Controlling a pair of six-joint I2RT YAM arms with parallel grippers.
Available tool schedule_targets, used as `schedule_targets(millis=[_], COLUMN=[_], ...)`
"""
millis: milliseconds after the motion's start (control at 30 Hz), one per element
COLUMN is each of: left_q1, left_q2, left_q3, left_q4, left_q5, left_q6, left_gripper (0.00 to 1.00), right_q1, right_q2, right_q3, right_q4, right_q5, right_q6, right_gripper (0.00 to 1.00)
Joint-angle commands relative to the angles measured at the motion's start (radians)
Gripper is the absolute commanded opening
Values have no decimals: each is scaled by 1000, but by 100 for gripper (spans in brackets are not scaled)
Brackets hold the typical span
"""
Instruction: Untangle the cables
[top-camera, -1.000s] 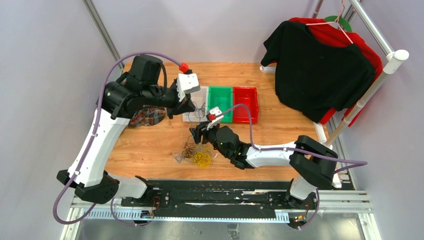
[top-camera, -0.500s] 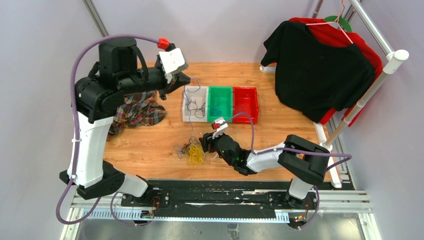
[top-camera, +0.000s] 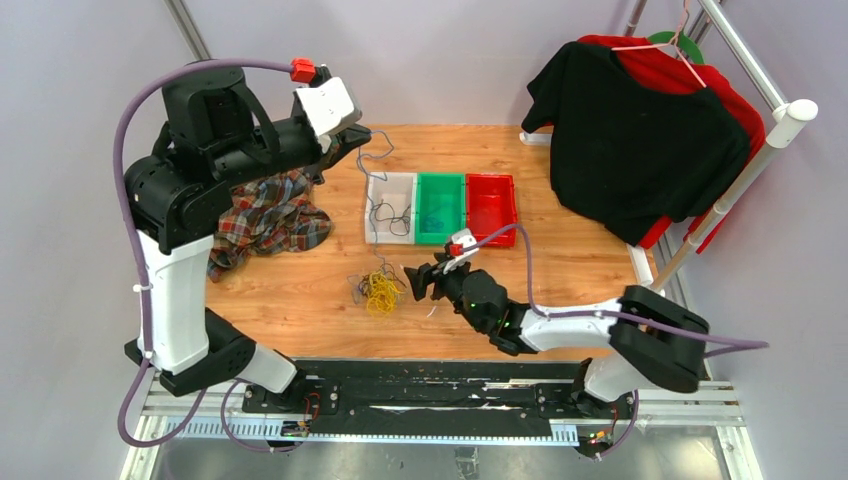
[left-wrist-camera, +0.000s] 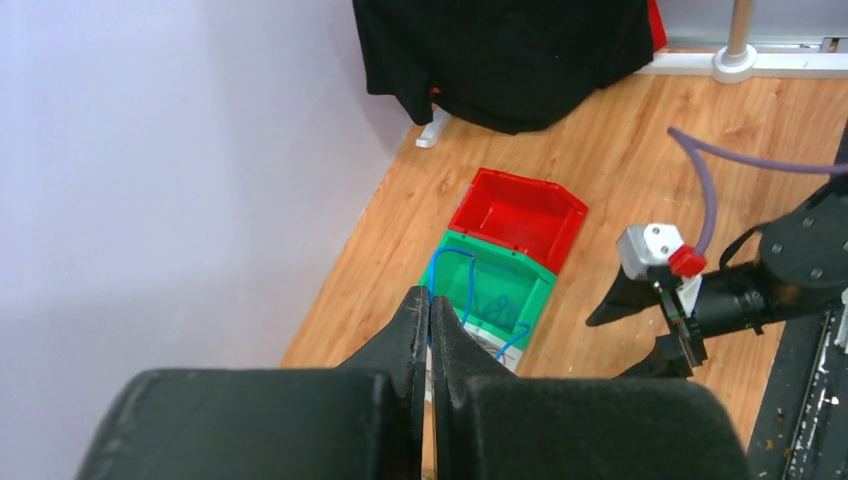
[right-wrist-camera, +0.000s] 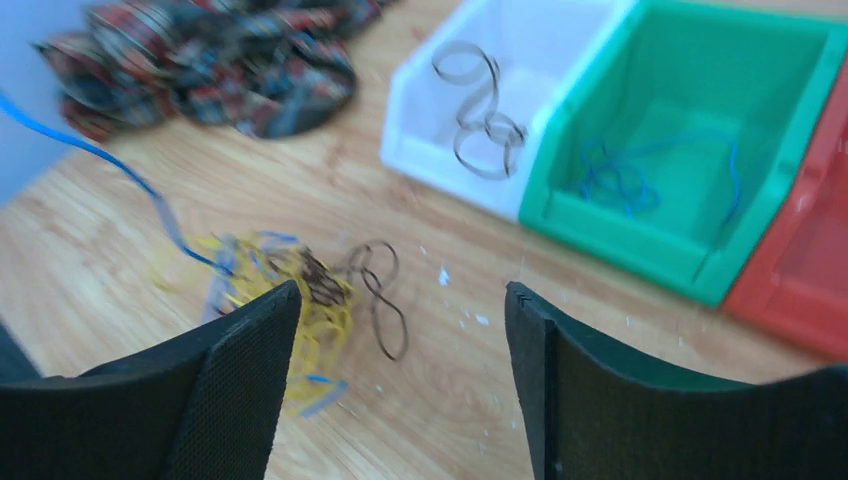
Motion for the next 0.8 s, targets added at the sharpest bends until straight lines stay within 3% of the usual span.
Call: schedule_targets(millis=[0, 200, 467, 633, 767], left_q1=[-22, -38, -46, -50, -54], left_q2=[-13, -14, -21, -27, -53], left_q3=[-9, 1, 32, 14, -137], left_q4=[20, 22, 22, 36, 146], left_q5=[-8, -17, -26, -40, -163], left_q6=[-2, -1, 2, 16, 0], left_gripper=[0, 0, 0, 0, 0], right_q1=[21, 22, 13, 6, -15], right_q2=[-109, -96, 12, -5, -99], right_q3=[43, 171, 283, 229, 75], right_q4=[19, -47, -81, -78, -45], right_q5=[-115, -258, -259, -220, -187], right_q6=[-122, -193, -203, -170, -125], right_gripper=[76, 77, 76, 76, 79])
